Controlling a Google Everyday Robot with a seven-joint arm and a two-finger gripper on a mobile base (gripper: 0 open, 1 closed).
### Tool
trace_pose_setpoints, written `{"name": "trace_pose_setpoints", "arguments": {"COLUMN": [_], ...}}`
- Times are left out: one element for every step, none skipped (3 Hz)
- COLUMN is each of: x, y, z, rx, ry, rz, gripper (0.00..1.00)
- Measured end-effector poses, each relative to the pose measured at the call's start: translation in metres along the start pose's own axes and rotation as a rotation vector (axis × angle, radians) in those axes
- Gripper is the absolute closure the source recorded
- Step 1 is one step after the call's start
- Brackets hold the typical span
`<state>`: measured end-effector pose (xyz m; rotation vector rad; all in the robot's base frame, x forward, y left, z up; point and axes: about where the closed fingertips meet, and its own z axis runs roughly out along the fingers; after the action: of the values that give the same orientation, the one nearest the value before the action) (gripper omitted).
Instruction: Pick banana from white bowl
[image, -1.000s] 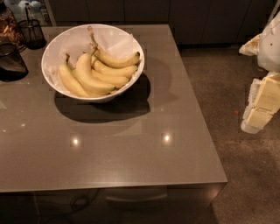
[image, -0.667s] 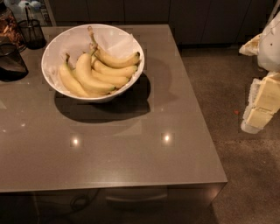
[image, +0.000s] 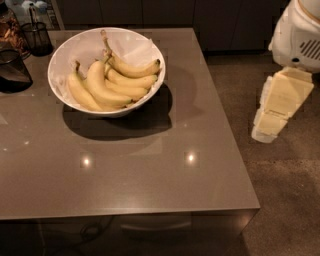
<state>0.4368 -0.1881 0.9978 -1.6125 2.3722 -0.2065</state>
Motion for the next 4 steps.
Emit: {"name": "trace_pose_setpoints", "arguments": {"x": [-0.034,-0.061,-0.068,-0.098], "y": [0.001,0.010,0.005,0.011], "z": [-0.011,-0.004,-0.008,-0.009], "rx": [-0.005,-0.063,-0.031,-0.048], "ry": [0.005,-0.021,-0.048,-0.094], "rz": [-0.006,-0.082,-0.081,-0.069], "gripper": [0.00,0.00,0.00,0.00]}}
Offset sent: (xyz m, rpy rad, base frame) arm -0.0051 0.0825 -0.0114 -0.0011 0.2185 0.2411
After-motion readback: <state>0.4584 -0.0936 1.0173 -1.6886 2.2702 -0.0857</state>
